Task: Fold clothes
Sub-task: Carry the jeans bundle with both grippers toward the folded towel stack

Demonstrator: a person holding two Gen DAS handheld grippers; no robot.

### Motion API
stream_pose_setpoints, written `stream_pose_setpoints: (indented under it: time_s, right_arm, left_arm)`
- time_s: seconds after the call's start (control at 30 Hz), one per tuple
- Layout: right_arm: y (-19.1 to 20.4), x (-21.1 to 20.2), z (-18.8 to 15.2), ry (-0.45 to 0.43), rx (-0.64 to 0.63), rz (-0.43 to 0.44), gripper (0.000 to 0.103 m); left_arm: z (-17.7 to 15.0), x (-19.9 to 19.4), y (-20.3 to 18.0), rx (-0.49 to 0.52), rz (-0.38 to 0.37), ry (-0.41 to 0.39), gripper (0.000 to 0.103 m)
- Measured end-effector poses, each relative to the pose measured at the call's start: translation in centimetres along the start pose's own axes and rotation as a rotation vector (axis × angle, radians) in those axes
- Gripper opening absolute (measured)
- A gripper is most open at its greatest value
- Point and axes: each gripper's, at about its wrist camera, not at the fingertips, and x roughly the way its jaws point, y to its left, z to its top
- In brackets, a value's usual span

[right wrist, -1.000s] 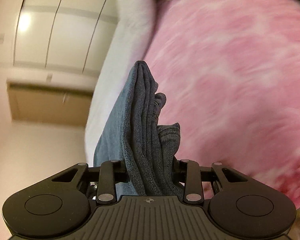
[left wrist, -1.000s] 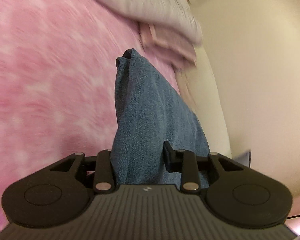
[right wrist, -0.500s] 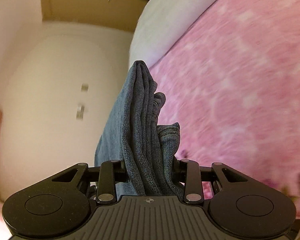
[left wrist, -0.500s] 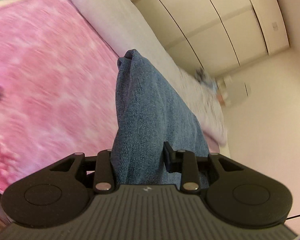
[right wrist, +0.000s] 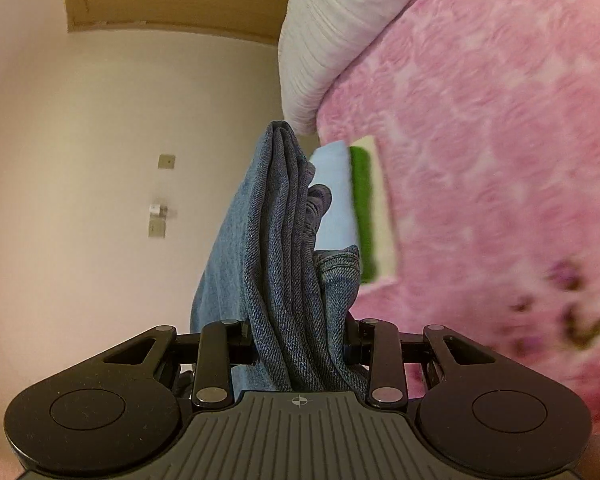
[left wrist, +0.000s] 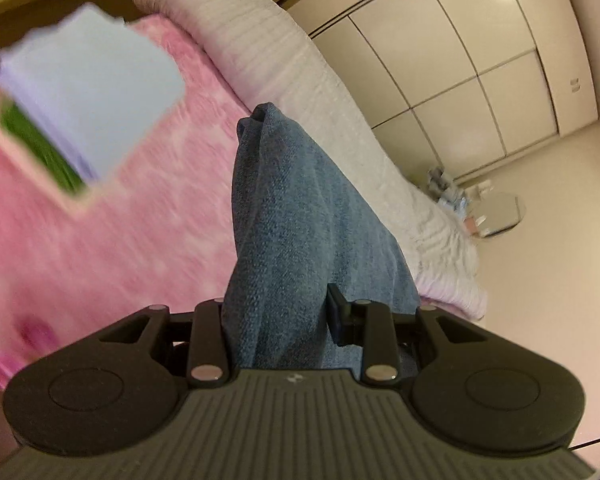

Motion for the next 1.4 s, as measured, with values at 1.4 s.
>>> stream_pose_setpoints:
  time_s: [1.4]
  right_arm:
    - [0.3,33.9,7.6,-0.169,0.028,-0.161,0.038]
  left_arm:
    - [29.0,11.9,22.8,0.129,0.009,0.145,0.029]
